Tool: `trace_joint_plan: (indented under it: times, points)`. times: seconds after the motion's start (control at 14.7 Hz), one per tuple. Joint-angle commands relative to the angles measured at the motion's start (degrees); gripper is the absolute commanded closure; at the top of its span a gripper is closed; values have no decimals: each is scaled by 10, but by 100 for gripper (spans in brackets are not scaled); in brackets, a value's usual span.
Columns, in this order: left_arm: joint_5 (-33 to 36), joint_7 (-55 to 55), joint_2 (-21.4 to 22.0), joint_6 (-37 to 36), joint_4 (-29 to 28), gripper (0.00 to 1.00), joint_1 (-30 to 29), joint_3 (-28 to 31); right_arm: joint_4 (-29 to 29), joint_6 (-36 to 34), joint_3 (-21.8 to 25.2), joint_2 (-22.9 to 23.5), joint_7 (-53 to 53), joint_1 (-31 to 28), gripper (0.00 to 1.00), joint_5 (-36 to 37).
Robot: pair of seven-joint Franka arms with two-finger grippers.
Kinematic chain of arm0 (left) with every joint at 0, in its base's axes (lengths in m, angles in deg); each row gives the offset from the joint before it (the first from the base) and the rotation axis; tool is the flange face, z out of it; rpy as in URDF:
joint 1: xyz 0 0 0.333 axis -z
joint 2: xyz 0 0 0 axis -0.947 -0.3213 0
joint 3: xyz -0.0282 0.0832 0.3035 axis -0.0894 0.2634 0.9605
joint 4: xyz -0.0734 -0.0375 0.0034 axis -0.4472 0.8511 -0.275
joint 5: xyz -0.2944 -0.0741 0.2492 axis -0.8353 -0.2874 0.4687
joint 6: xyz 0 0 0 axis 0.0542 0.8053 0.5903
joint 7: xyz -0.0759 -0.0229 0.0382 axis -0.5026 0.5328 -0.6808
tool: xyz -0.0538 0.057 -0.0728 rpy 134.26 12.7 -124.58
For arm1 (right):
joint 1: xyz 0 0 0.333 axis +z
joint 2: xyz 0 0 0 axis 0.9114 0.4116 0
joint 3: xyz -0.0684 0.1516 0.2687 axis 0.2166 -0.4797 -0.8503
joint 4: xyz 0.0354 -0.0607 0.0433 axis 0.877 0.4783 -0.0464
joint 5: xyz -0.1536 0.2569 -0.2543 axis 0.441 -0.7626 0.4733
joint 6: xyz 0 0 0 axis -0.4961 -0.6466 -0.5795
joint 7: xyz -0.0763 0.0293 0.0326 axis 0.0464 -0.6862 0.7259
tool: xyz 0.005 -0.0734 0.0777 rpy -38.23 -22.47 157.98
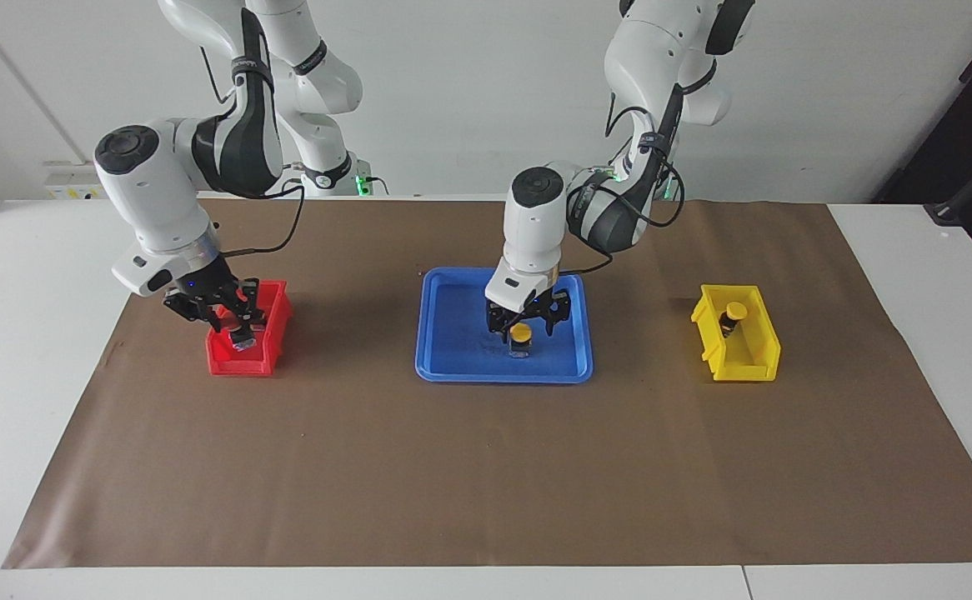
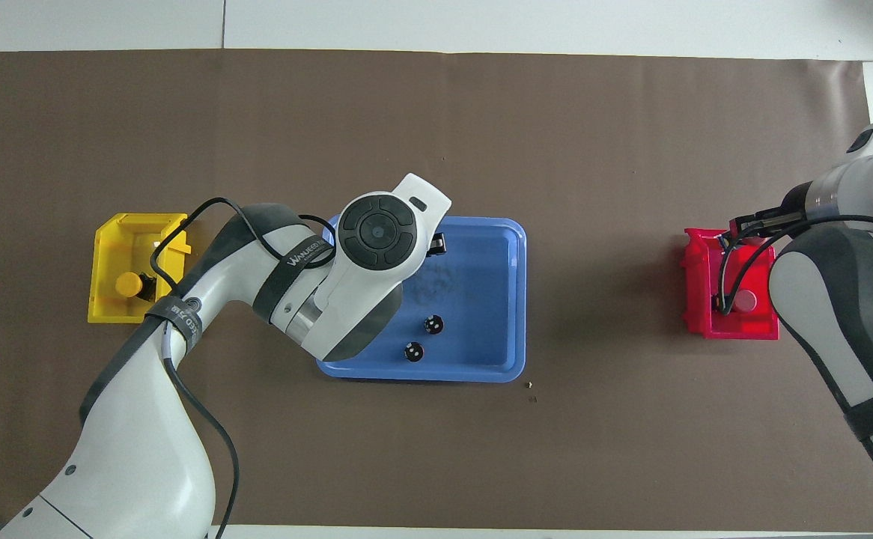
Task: Sort red and yellow buttons by color
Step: 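Grasp the second yellow button with the left gripper while the right gripper releases red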
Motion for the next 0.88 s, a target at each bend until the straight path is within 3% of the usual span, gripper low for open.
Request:
trace_joint_plan:
  times: [0.0, 0.34, 0.54, 0.82]
  points:
    - [11, -43, 1, -1, -8, 98, 14, 7, 53, 38, -9, -26, -21, -13, 78, -12]
    - [-2, -45, 1, -23, 2, 98, 14, 8, 72, 57, -9, -24, -50, -32, 78, -12]
    - [-3, -18, 11, -139, 69, 99, -3, 13, 83, 66, -9, -27, -45, -30, 78, -13]
    - [-25, 201, 88, -236, 69, 99, -116, 14, 93, 80, -9, -23, -44, -30, 78, -13]
